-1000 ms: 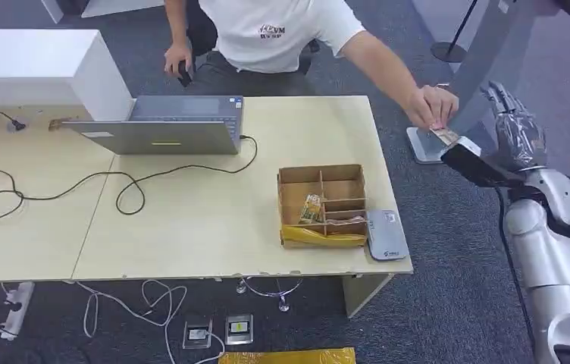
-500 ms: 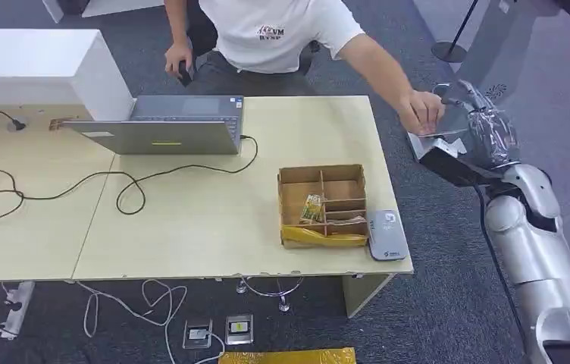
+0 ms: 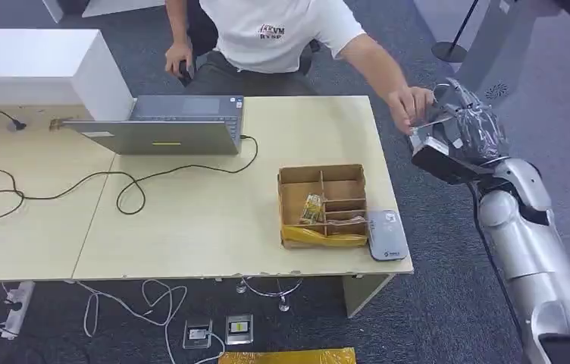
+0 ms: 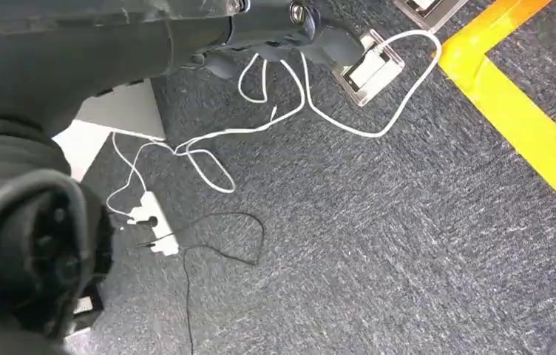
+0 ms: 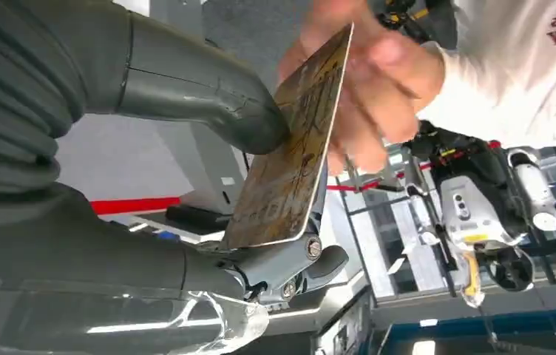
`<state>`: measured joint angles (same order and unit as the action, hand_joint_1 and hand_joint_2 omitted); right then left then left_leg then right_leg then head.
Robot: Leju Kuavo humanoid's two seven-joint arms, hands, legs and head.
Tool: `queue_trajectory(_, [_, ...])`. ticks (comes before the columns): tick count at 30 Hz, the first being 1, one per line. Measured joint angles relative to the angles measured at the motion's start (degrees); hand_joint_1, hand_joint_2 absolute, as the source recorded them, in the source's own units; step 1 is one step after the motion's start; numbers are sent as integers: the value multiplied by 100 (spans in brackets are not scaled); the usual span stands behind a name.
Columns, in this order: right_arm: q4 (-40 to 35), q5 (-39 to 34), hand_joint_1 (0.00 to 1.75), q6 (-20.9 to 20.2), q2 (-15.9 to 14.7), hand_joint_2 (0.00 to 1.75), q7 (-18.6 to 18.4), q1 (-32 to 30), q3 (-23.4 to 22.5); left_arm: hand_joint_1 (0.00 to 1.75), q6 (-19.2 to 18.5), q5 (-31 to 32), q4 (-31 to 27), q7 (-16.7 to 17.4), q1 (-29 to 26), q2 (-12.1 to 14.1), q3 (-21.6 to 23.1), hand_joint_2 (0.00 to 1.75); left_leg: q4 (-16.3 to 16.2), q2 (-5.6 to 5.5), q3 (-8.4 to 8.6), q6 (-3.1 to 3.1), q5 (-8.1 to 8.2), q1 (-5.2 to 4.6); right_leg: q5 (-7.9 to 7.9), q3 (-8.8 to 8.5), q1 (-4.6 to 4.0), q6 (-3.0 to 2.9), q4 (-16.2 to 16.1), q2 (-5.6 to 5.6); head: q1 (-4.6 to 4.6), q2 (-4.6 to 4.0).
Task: Pass the card to the sensor for recognition and then transmit it.
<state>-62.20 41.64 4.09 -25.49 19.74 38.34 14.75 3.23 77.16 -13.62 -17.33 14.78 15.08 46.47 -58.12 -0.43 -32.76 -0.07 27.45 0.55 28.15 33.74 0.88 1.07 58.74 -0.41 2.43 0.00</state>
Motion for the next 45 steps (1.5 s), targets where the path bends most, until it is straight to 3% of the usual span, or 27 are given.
queue_trajectory(17, [-35,-177,175,-402,66,175,-171,-169,238,0,-28,-44,0,0,-11,15,2,0,0,1,1,0,0,0,0,1,0,0,0,4,0,0])
queue_trajectory(33, [-317,-365,175,-568,-18,175,-354,-1179,341,0,-24,-129,0,7,-108,22,2,0,0,5,1,-1,2,0,1,5,0,-1,-3,11,0,0])
queue_trajectory(45, [-1370,-671,175,-1089,-389,175,-1001,-1981,332,0,-28,-177,0,37,-113,20,2,0,0,4,0,-2,4,0,2,6,0,-1,-3,10,0,0])
